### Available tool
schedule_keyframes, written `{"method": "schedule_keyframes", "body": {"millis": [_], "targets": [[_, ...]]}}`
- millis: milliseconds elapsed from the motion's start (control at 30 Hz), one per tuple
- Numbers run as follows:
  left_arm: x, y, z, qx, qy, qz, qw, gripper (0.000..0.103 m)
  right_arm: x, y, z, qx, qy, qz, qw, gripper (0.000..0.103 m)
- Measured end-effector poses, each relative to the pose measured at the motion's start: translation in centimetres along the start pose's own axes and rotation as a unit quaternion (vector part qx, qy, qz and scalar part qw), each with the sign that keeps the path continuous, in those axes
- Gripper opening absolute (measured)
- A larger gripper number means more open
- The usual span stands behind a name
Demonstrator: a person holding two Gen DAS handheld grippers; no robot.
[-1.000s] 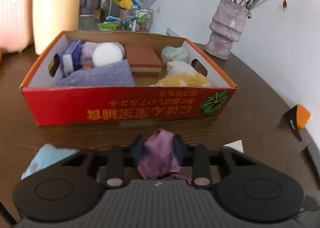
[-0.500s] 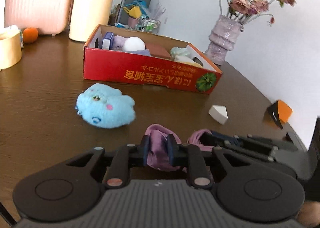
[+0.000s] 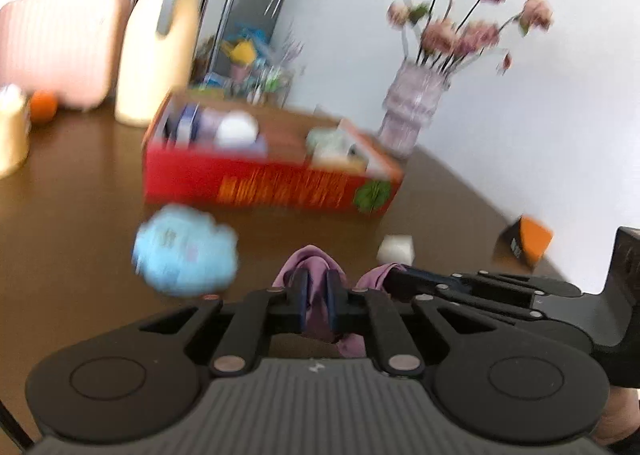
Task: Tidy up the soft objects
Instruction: 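Close both tools on the purple scrunchie, then carry the scrunchie into the cardboard box and open both tools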
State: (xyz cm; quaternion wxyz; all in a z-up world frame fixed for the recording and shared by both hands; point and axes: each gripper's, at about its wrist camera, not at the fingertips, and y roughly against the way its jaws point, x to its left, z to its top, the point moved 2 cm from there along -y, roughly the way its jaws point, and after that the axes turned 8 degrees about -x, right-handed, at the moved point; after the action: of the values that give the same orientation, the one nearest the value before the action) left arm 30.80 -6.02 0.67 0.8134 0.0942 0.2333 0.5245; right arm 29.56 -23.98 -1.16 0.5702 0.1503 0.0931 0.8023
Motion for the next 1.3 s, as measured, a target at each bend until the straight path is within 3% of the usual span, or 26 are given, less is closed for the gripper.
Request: {"method": "schedule_keyframes", "body": {"millis": [133, 300, 400, 500, 600, 700, 767, 1067, 1200, 1300], "targets": [[-1.4, -1.9, 6.1, -0.049, -0.003, -0.014, 0.9987, 0.01, -2.4, -1.9, 6.5, -0.048, 0.023, -0.004, 0.999, 0.005], [-1.1, -9.8, 13.6, -0.074, 0.018, -0.003, 0.9971, 0.01, -6.0, -9.7, 14.1, -0.05, 0.066, -0.043, 0.996, 0.005], [0.5, -16.4, 15.2, -0.04, 0.05, 0.025, 0.9977, 0.01, -8.0, -16.0, 15.9, -0.003, 0.073, -0.057, 0.996, 0.005], [2.6, -21.6, 14.4, 0.005, 0.069, 0.059, 0.9958, 0.01, -9.0, -21.6, 15.5, 0.045, 0.086, -0.061, 0.993, 0.005], [4.0, -24.1, 12.6, 0.037, 0.039, 0.097, 0.9939, 0.01, -8.8, -25.9, 13.9, 0.098, 0.098, -0.043, 0.99, 0.005], [5.0, -24.7, 11.1, 0.07, -0.008, 0.127, 0.9894, 0.01, -8.1, -28.2, 12.5, 0.133, 0.093, -0.005, 0.987, 0.006], [5.3, -24.5, 10.5, 0.081, -0.031, 0.128, 0.9879, 0.011, -7.8, -28.7, 11.7, 0.15, 0.088, 0.01, 0.985, 0.008], [4.2, -24.0, 9.8, 0.114, -0.055, 0.097, 0.9872, 0.014, -8.3, -28.4, 9.7, 0.2, 0.086, -0.013, 0.976, 0.012], [3.8, -21.6, 11.6, 0.085, -0.057, 0.091, 0.9906, 0.022, -9.1, -25.7, 12.3, 0.174, 0.051, -0.027, 0.983, 0.045], [3.2, -18.5, 13.8, 0.057, -0.068, 0.092, 0.9918, 0.026, -9.2, -22.1, 15.1, 0.143, 0.051, -0.032, 0.988, 0.051]]}}
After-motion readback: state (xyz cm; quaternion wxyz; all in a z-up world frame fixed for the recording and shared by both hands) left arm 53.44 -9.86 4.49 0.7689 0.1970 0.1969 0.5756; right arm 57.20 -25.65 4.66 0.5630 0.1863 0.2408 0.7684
